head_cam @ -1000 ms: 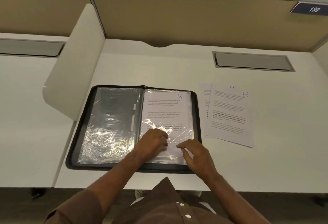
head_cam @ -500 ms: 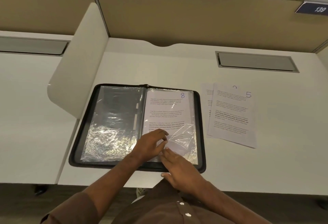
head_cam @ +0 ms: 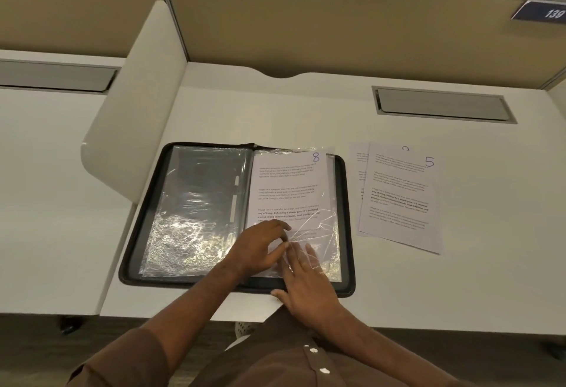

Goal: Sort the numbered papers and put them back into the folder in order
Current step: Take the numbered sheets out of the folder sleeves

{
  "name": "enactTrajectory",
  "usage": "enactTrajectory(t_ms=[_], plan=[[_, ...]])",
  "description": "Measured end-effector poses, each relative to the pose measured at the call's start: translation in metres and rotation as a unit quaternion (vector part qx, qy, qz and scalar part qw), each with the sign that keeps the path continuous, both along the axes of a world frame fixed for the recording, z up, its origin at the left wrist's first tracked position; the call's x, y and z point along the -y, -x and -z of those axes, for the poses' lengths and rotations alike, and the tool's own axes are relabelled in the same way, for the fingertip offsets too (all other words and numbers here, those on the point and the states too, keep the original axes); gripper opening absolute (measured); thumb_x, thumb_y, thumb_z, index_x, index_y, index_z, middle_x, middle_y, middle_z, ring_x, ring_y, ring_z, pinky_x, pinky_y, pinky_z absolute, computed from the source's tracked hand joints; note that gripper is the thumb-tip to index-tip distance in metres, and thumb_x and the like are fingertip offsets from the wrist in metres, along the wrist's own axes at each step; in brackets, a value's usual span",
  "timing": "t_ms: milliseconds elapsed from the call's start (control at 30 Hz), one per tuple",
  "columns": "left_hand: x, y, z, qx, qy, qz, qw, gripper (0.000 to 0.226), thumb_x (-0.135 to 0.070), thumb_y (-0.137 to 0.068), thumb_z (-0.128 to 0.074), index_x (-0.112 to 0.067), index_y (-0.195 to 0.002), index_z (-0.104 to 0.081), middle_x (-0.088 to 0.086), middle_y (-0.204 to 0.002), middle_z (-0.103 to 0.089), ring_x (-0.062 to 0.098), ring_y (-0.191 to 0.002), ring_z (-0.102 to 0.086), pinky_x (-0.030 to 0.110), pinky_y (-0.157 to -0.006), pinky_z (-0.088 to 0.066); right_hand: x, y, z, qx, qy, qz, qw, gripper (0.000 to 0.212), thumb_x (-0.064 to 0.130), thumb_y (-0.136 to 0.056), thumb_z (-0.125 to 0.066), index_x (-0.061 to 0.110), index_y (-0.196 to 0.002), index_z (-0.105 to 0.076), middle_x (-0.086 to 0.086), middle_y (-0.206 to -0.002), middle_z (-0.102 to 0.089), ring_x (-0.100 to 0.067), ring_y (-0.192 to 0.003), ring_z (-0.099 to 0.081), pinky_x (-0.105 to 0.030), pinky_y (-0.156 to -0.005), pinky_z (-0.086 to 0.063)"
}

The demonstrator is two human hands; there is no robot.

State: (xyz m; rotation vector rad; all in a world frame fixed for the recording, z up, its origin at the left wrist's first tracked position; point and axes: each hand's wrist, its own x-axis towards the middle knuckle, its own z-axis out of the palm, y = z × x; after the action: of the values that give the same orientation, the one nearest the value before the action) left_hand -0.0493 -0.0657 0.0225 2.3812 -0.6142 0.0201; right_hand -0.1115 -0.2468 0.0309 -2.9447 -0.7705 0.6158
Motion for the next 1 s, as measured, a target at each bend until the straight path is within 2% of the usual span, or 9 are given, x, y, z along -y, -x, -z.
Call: enactTrajectory(t_ms=[100, 200, 300, 400, 500, 633, 767, 867, 1000], plan=[[0.001, -0.003, 0.006, -0.007, -0.012, -0.003, 1.000, 0.038, -0.053, -0.098, -0.051, -0.025, -0.119, -0.067, -0.005, -0.142, -0.058, 0.012, -0.132, -0.049, 0.037, -0.113, -0.041, 0.000, -0.003, 0.005, -0.035, -0.004, 0.012, 0.999, 0.087, 0.070, -0.098, -0.029, 0.026, -0.160, 0.012, -0.006, -0.167, 0.019, -0.030, -0.153, 0.018, -0.046, -0.120, 0.020], [-0.002, -0.005, 0.017, 0.010, -0.059, -0.034, 0.998, 0.050, -0.056, -0.102, -0.039, -0.023, -0.134, -0.059, 0.002, -0.152, -0.049, 0.020, -0.144, -0.039, 0.048, -0.123, -0.023, 0.007, 0.000, 0.009, -0.004, -0.002, -0.034, 0.999, 0.083, 0.068, -0.096, -0.037, 0.023, -0.161, -0.016, -0.012, -0.168, -0.013, -0.031, -0.155, -0.014, -0.047, -0.123, 0.002], [-0.009, -0.005, 0.025, 0.001, -0.098, -0.079, 0.992, 0.058, -0.059, -0.104, -0.030, -0.022, -0.139, -0.055, 0.005, -0.157, -0.043, 0.024, -0.148, -0.033, 0.053, -0.124, -0.019, 0.020, 0.004, 0.010, 0.028, -0.023, -0.076, 0.996, 0.065, 0.059, -0.095, -0.038, 0.023, -0.149, -0.045, -0.008, -0.155, -0.046, -0.026, -0.143, -0.044, -0.047, -0.122, -0.023], [-0.016, -0.005, 0.030, -0.005, -0.116, -0.080, 0.990, 0.063, -0.063, -0.104, -0.025, -0.021, -0.141, -0.055, 0.005, -0.159, -0.040, 0.024, -0.150, -0.030, 0.053, -0.124, -0.018, 0.029, 0.003, 0.009, 0.072, -0.035, -0.091, 0.993, 0.058, 0.054, -0.095, -0.052, 0.020, -0.142, -0.056, -0.007, -0.150, -0.052, -0.026, -0.138, -0.051, -0.048, -0.117, -0.027], [-0.018, -0.006, 0.030, -0.018, -0.121, -0.074, 0.990, 0.069, -0.067, -0.102, -0.019, -0.023, -0.143, -0.053, 0.003, -0.160, -0.037, 0.023, -0.151, -0.027, 0.052, -0.125, -0.014, 0.025, 0.001, 0.006, 0.103, -0.027, -0.080, 0.991, 0.070, 0.051, -0.082, -0.076, 0.017, -0.141, -0.058, -0.009, -0.148, -0.054, -0.027, -0.135, -0.054, -0.045, -0.114, -0.033], [-0.021, -0.007, 0.026, -0.031, -0.110, -0.072, 0.991, 0.074, -0.071, -0.100, -0.014, -0.024, -0.145, -0.050, 0.002, -0.161, -0.036, 0.022, -0.152, -0.026, 0.052, -0.125, -0.012, 0.018, 0.001, 0.001, 0.145, -0.069, -0.102, 0.982, 0.055, 0.033, -0.068, -0.092, 0.018, -0.118, -0.074, -0.003, -0.117, -0.073, -0.021, -0.104, -0.070, -0.036, -0.096, -0.054], [-0.022, -0.008, 0.029, -0.044, -0.082, -0.076, 0.993, 0.069, -0.070, -0.100, -0.020, -0.026, -0.146, -0.048, 0.000, -0.161, -0.035, 0.019, -0.151, -0.026, 0.047, -0.126, -0.011, 0.016, 0.002, -0.001, 0.171, -0.086, -0.110, 0.975, 0.032, 0.025, -0.071, -0.090, 0.019, -0.100, -0.077, 0.000, -0.093, -0.075, -0.016, -0.082, -0.070, -0.030, -0.076, -0.059], [-0.024, -0.009, 0.024, -0.028, -0.036, -0.105, 0.993, 0.061, -0.064, -0.101, -0.029, -0.024, -0.139, -0.055, 0.001, -0.153, -0.047, 0.019, -0.142, -0.039, 0.040, -0.121, -0.025, 0.015, 0.006, -0.009, 0.144, -0.105, -0.104, 0.978, 0.013, 0.027, -0.082, -0.076, 0.022, -0.095, -0.076, 0.003, -0.088, -0.073, -0.014, -0.075, -0.067, -0.027, -0.064, -0.057], [-0.029, -0.010, 0.016, -0.025, 0.013, -0.151, 0.988, 0.055, -0.059, -0.100, -0.038, -0.020, -0.132, -0.061, 0.002, -0.143, -0.056, 0.020, -0.132, -0.050, 0.035, -0.109, -0.037, 0.012, 0.010, -0.033, -0.011, -0.178, -0.055, 0.982, 0.027, 0.031, -0.098, -0.052, 0.022, -0.112, -0.072, 0.002, -0.110, -0.072, -0.016, -0.098, -0.064, -0.027, -0.083, -0.048]])
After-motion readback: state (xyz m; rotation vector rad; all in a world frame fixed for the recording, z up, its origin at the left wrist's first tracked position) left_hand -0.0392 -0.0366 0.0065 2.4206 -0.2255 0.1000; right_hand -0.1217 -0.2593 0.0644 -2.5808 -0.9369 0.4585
